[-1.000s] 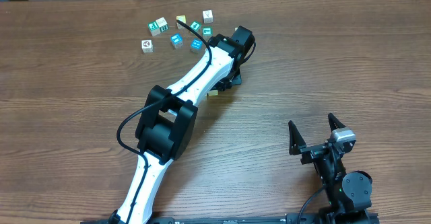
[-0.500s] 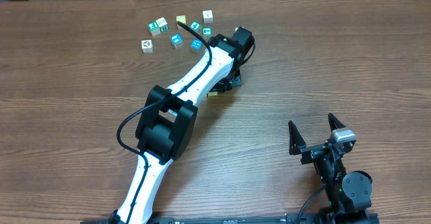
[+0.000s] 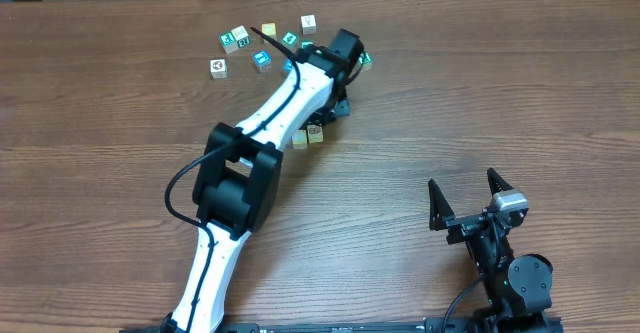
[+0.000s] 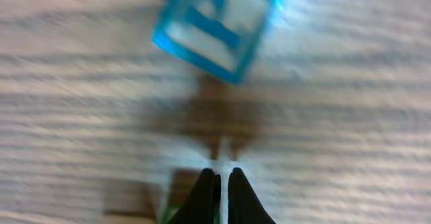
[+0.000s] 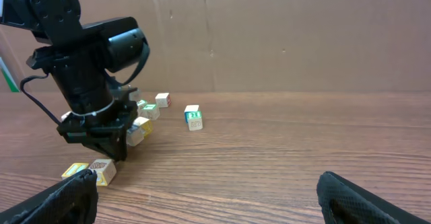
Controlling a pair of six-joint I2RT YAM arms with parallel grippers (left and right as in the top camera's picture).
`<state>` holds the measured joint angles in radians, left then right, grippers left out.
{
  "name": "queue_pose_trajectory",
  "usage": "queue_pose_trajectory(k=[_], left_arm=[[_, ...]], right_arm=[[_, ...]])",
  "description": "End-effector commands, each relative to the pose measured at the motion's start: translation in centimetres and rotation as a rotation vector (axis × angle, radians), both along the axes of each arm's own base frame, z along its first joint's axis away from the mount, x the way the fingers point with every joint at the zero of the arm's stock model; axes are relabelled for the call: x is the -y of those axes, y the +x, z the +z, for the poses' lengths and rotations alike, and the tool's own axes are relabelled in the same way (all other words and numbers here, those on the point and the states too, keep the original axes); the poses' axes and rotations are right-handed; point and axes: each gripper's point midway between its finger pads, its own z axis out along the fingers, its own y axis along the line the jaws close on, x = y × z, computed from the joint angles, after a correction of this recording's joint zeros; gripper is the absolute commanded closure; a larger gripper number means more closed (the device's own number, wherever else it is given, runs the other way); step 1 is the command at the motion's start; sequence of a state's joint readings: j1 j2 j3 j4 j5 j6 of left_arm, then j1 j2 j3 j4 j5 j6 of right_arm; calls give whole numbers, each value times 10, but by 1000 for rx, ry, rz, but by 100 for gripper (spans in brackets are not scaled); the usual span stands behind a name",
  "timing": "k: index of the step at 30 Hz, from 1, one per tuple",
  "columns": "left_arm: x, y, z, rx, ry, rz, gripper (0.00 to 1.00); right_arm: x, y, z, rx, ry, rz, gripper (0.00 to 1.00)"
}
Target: Form a horizontal line
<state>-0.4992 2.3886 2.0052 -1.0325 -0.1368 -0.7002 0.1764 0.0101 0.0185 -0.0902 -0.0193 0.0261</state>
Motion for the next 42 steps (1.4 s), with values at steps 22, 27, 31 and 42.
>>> queue_pose_trajectory(k=[22, 27, 31, 42], left_arm=[[-6, -2, 6, -33, -7, -56, 96], [-7, -3, 6, -39, -5, -56, 96], [-7, -5, 6, -47, -1, -56, 96], [-9, -8, 6, -59, 4, -56, 96]], right_arm=[[2, 1, -2, 4, -4, -8, 0], [2, 1, -2, 4, -4, -8, 0], [2, 1, -2, 4, -4, -8, 0], [2, 1, -2, 4, -4, -8, 0]])
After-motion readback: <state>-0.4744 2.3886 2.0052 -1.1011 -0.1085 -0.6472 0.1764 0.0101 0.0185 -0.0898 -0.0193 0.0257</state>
